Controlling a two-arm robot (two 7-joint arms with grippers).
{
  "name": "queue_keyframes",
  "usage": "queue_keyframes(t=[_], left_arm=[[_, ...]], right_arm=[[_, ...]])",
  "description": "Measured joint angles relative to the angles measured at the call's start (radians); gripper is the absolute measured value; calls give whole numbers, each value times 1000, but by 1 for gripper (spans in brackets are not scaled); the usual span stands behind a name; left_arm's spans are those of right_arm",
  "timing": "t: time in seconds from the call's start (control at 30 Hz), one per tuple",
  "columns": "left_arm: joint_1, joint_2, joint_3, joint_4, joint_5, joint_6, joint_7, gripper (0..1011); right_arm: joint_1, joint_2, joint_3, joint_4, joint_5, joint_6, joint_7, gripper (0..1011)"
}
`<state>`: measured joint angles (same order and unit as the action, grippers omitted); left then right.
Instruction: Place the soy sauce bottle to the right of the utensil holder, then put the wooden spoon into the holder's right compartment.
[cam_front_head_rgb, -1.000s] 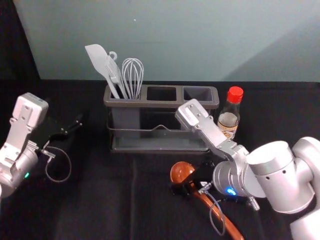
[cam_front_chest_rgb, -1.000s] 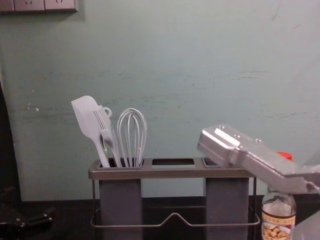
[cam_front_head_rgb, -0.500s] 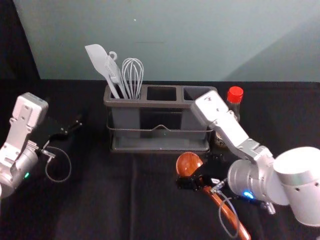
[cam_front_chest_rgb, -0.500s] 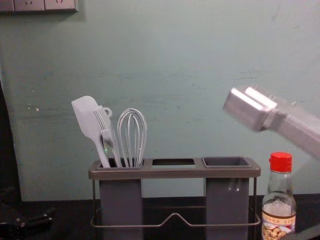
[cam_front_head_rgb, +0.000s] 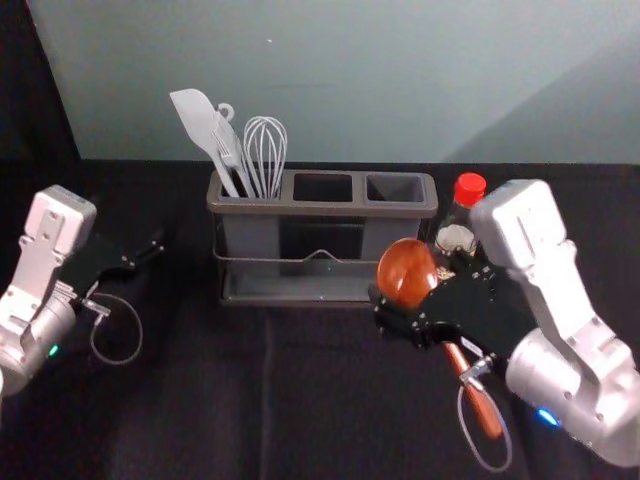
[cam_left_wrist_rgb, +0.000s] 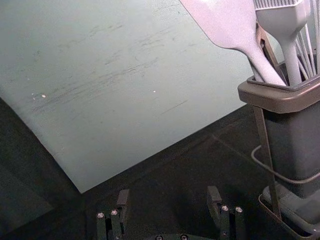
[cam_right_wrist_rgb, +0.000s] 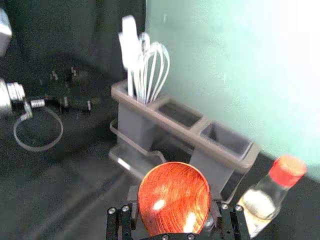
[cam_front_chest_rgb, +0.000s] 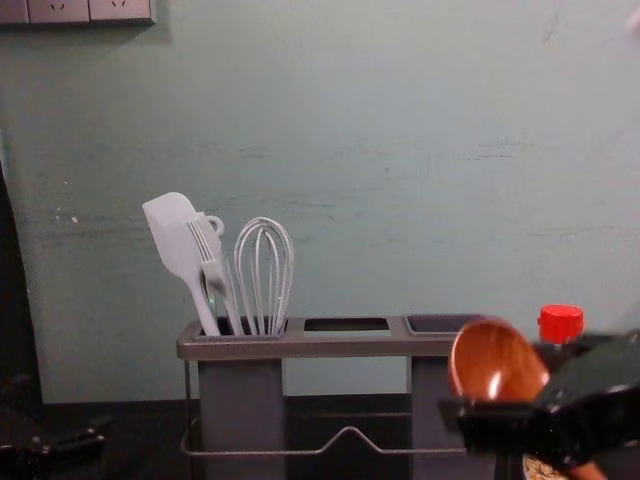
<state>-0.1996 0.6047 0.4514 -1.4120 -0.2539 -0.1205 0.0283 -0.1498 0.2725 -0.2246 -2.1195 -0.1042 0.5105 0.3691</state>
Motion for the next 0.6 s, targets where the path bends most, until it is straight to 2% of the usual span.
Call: queue_keyframes(t=[0.03,0.1,0.17,0.27,0.6], left_arm=[[0,0,0,0,0,0,0,1000],[0,0,0,0,0,0,0,1000],[0,0,0,0,0,0,0,1000],[0,0,0,0,0,0,0,1000],[0,0,0,0,0,0,0,1000]], right_arm=[[-23,3,8,-12,4,-48,-15,838],[-45,8,15,-24,11,-92,-30,838],[-54,11,17,-30,14,-105,-37,838],[-62,17,20,-38,26,-102,-38,838],[-60,15,19,-36,24,-103,-40,838]])
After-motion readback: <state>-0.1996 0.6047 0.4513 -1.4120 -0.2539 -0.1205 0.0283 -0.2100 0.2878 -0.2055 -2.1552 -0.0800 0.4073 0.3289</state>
